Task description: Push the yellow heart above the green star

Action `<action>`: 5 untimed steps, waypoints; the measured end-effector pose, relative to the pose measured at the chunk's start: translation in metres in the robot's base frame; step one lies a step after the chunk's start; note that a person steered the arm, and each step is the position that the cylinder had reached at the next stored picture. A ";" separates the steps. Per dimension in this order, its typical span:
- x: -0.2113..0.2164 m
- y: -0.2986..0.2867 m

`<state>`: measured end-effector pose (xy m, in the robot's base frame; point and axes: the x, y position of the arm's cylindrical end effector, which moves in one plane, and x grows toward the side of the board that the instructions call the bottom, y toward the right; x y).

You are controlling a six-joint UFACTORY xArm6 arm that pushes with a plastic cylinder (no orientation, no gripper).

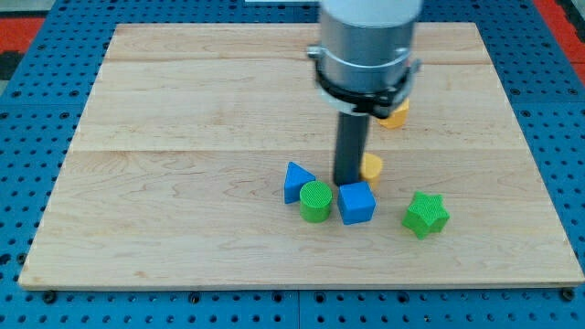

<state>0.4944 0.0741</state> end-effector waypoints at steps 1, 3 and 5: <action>-0.009 0.036; 0.013 0.064; -0.026 0.059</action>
